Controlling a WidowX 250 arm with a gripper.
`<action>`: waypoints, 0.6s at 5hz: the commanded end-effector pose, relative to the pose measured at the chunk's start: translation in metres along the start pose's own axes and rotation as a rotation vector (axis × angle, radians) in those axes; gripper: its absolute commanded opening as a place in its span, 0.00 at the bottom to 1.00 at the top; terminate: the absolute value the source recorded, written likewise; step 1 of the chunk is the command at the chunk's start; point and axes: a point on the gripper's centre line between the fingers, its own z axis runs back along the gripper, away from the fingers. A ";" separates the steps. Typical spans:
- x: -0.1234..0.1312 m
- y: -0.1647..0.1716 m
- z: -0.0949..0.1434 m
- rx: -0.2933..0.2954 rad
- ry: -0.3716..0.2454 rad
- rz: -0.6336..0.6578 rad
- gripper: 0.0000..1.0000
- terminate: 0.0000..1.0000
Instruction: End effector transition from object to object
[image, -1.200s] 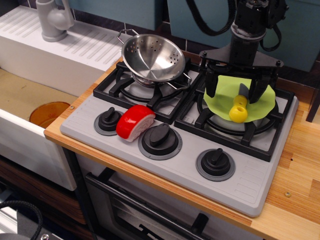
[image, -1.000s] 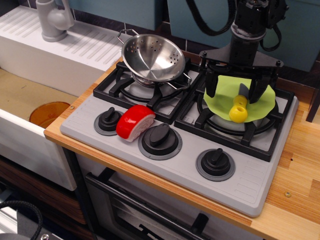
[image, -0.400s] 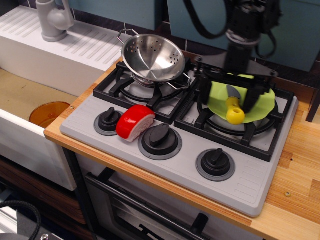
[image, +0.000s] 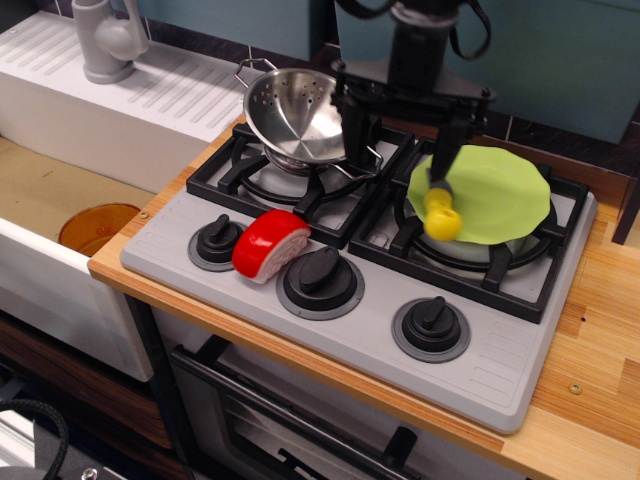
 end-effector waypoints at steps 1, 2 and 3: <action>-0.006 0.031 0.025 0.015 -0.044 -0.031 1.00 0.00; -0.022 0.064 0.011 0.019 -0.060 -0.045 1.00 0.00; -0.034 0.073 -0.002 0.015 -0.113 -0.057 1.00 0.00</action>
